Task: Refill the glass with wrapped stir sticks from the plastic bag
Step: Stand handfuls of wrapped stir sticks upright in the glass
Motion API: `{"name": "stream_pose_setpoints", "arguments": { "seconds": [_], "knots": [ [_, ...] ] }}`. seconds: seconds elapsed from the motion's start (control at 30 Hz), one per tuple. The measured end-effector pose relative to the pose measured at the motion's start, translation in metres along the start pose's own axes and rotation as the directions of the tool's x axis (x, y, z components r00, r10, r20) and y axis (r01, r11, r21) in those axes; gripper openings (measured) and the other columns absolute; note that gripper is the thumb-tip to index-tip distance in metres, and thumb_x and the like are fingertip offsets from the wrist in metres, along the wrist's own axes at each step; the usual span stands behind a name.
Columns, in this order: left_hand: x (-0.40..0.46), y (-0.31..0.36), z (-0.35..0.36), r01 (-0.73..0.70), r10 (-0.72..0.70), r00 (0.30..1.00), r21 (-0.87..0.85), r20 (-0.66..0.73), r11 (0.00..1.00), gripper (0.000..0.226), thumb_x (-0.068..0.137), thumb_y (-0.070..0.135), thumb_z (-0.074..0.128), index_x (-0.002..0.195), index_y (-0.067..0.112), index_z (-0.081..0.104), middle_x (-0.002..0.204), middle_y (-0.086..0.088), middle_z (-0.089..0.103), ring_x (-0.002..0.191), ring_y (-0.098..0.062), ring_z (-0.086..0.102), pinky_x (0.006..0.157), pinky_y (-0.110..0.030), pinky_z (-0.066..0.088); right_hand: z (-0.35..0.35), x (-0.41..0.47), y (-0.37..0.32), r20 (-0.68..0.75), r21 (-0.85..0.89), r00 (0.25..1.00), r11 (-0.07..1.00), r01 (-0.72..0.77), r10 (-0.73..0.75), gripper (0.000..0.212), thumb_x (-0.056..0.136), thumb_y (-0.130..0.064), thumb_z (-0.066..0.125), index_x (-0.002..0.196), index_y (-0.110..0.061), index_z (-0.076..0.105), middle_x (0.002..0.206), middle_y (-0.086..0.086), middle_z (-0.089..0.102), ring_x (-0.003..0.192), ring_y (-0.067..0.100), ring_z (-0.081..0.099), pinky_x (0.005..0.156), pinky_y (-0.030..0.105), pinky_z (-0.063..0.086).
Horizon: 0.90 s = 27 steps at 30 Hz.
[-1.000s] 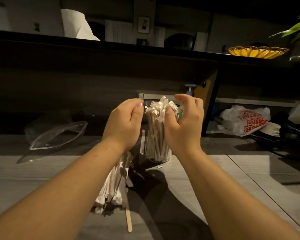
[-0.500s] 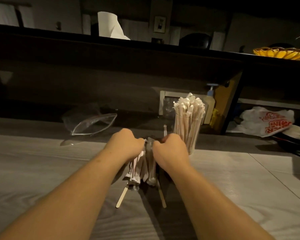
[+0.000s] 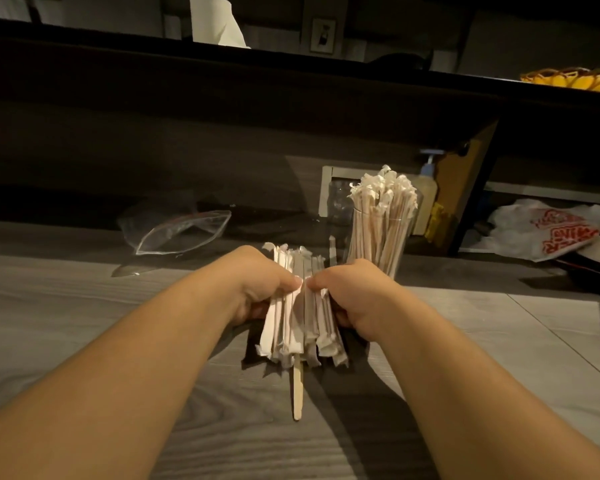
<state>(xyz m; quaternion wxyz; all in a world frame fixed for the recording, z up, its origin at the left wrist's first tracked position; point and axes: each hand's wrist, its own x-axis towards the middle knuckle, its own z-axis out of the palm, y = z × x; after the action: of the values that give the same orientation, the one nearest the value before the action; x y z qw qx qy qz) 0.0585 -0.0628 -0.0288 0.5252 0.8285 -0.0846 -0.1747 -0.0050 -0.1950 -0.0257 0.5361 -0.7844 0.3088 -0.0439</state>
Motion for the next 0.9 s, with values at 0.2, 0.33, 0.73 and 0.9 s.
{"name": "stream_pose_setpoints", "arguments": {
  "seconds": [0.2,0.33,0.73,0.9],
  "knots": [
    [0.001,0.0,0.002,-0.059,0.057,0.998,-0.081,-0.024,0.995,0.013,0.088,0.015,0.073,0.094,0.004,0.072,0.093,-0.018,0.076,0.085,-0.031,0.075,0.08,-0.044,0.062,-0.002,-0.006,0.001,0.011,0.042,0.996,0.995,0.085,-0.086,0.046,0.086,-0.024,0.077,0.127,-0.013,0.06,0.1,0.01,0.072,0.088,0.025,0.073,0.075,0.038,0.062],
    [0.005,-0.005,0.006,-0.12,0.115,0.989,-0.054,-0.093,0.991,0.026,0.09,0.034,0.074,0.094,0.009,0.067,0.081,-0.009,0.074,0.071,-0.022,0.073,0.055,-0.032,0.06,0.0,-0.008,-0.001,-0.013,0.03,0.995,0.995,0.1,-0.1,0.063,0.088,-0.03,0.077,0.142,-0.014,0.048,0.098,0.008,0.07,0.071,0.015,0.064,0.056,0.025,0.054],
    [-0.007,0.011,0.003,-0.643,0.496,0.752,-0.317,-0.434,0.697,0.046,0.091,0.053,0.061,0.07,0.013,0.057,0.054,0.002,0.05,0.048,-0.015,0.051,0.048,-0.03,0.047,-0.011,-0.018,-0.01,-0.308,0.181,0.581,0.553,0.813,-0.753,0.028,0.1,-0.04,0.055,0.073,-0.033,0.057,0.062,-0.007,0.05,0.056,0.015,0.046,0.054,0.036,0.041],
    [-0.002,0.006,0.006,-0.611,0.496,0.754,-0.183,-0.432,0.77,0.019,0.094,0.04,0.065,0.088,0.022,0.067,0.058,0.011,0.069,0.052,-0.004,0.067,0.048,-0.012,0.05,-0.008,-0.011,0.003,-0.291,0.127,0.65,0.645,0.753,-0.702,0.016,0.097,-0.035,0.062,0.082,-0.03,0.064,0.07,-0.005,0.062,0.065,0.01,0.061,0.064,0.039,0.057]
  ]
}}
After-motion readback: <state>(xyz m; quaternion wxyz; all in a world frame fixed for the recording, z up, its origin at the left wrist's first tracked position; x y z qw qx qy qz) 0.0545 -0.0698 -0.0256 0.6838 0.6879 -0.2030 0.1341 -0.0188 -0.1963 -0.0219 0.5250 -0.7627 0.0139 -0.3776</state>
